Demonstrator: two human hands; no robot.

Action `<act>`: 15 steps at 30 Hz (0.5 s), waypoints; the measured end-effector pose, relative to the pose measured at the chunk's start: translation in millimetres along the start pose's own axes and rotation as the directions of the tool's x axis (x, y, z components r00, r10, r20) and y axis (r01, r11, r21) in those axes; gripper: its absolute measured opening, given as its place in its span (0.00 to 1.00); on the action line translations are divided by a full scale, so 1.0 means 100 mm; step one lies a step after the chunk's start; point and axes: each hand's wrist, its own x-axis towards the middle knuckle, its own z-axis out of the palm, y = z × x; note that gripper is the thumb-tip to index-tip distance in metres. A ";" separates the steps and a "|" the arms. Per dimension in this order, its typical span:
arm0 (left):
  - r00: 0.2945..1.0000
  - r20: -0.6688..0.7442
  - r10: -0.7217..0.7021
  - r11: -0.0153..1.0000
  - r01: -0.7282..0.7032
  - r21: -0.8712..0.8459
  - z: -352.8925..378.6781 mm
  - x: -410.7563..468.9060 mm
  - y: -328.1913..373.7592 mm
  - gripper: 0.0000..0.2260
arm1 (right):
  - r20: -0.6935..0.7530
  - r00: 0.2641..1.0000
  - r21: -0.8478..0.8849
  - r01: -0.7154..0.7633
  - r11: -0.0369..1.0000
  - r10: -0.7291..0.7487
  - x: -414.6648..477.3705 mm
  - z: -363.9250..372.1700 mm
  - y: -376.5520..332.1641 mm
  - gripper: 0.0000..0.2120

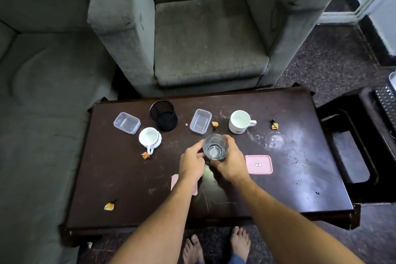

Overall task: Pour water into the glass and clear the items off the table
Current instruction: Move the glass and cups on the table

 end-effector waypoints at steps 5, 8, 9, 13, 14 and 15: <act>1.000 0.012 -0.002 0.997 0.001 0.083 -0.01 -0.05 0.04 0.31 | 0.030 0.999 -0.044 -0.017 0.999 0.019 -0.02 -0.03 -0.03 0.47; 0.995 -0.094 0.028 0.975 -0.007 0.221 -0.07 -0.14 0.22 0.29 | 0.040 0.999 -0.030 -0.017 0.999 0.018 -0.11 -0.18 -0.17 0.56; 0.990 -0.129 0.062 0.970 -0.029 0.240 -0.10 -0.18 0.33 0.28 | 0.037 0.999 -0.033 -0.020 0.999 0.021 -0.14 -0.26 -0.24 0.56; 0.959 -0.158 0.236 0.942 -0.186 0.278 -0.14 -0.30 1.00 0.21 | -0.093 0.996 -0.067 -0.020 0.998 0.014 -0.19 -0.75 -0.60 0.38; 0.951 -0.149 0.270 0.935 -0.222 0.276 -0.12 -0.35 1.20 0.20 | -0.134 0.991 -0.069 -0.015 0.998 0.006 -0.22 -0.91 -0.71 0.33; 0.944 -0.135 0.301 0.927 -0.257 0.273 -0.09 -0.41 1.40 0.20 | -0.176 0.984 -0.070 -0.007 0.998 -0.006 -0.26 -1.07 -0.82 0.28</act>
